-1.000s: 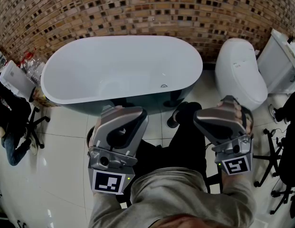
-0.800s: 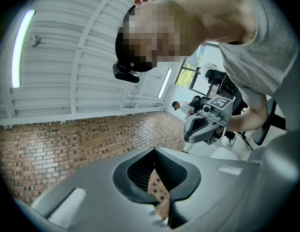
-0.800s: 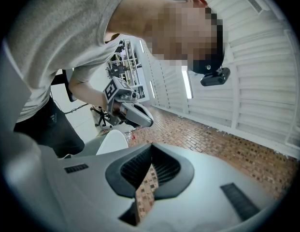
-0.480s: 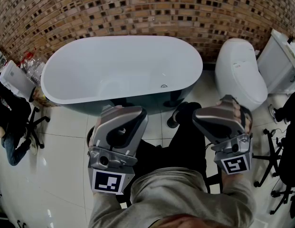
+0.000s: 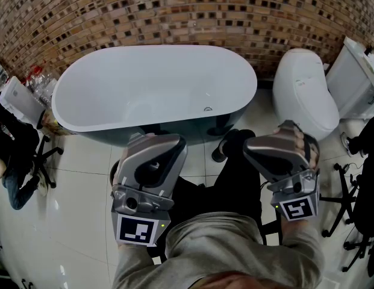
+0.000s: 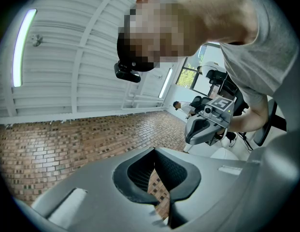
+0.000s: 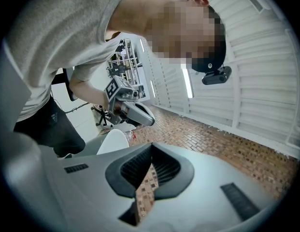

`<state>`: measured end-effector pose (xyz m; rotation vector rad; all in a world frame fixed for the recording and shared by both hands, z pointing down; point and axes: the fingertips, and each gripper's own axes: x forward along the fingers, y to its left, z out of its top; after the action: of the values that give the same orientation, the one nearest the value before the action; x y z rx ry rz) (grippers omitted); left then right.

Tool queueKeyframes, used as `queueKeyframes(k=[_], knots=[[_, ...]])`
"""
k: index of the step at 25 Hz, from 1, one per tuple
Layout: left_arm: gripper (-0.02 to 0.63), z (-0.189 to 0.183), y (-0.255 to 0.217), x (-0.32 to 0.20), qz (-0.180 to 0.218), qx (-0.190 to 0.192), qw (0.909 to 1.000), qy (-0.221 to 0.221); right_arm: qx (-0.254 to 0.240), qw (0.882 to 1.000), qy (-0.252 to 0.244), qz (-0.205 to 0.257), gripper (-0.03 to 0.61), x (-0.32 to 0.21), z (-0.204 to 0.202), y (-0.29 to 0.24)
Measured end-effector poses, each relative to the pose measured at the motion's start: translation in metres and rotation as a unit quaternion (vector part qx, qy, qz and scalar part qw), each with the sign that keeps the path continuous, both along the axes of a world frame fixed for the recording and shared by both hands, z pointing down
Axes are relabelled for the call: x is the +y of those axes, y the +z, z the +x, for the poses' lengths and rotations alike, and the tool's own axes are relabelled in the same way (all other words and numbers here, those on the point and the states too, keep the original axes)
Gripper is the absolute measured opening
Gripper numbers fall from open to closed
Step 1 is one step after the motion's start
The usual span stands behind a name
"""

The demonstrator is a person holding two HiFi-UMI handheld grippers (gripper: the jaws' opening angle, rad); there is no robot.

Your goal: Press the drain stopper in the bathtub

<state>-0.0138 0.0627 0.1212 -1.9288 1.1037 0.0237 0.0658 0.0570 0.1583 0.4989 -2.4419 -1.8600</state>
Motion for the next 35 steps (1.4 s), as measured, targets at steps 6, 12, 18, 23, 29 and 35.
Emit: queueKeyframes(k=[6,12,18,23,29,35], knots=[[0.002,0.001,-0.002,0.0,0.0,0.001,1.0,-0.001,0.003,1.0,0.0,-0.002,0.0,-0.001,0.0,0.0],[0.002,0.001,-0.001,-0.002,0.0,0.0,1.0,-0.003,0.01,1.0,0.002,-0.004,0.0,-0.004,-0.002,0.005],[0.002,0.001,-0.001,-0.002,0.0,-0.001,1.0,-0.004,0.021,1.0,0.005,-0.003,0.0,-0.006,-0.004,0.009],[0.002,0.001,-0.001,-0.002,0.0,-0.002,1.0,-0.005,0.033,0.999,0.01,-0.003,0.0,-0.008,-0.007,0.015],[0.002,0.001,0.0,-0.002,0.002,-0.006,0.9999,-0.009,0.04,0.999,0.012,-0.002,0.0,-0.01,-0.008,0.018],[0.002,-0.001,0.001,-0.003,0.005,-0.015,0.9997,-0.019,0.049,0.999,0.019,-0.002,0.0,-0.012,-0.012,0.022]])
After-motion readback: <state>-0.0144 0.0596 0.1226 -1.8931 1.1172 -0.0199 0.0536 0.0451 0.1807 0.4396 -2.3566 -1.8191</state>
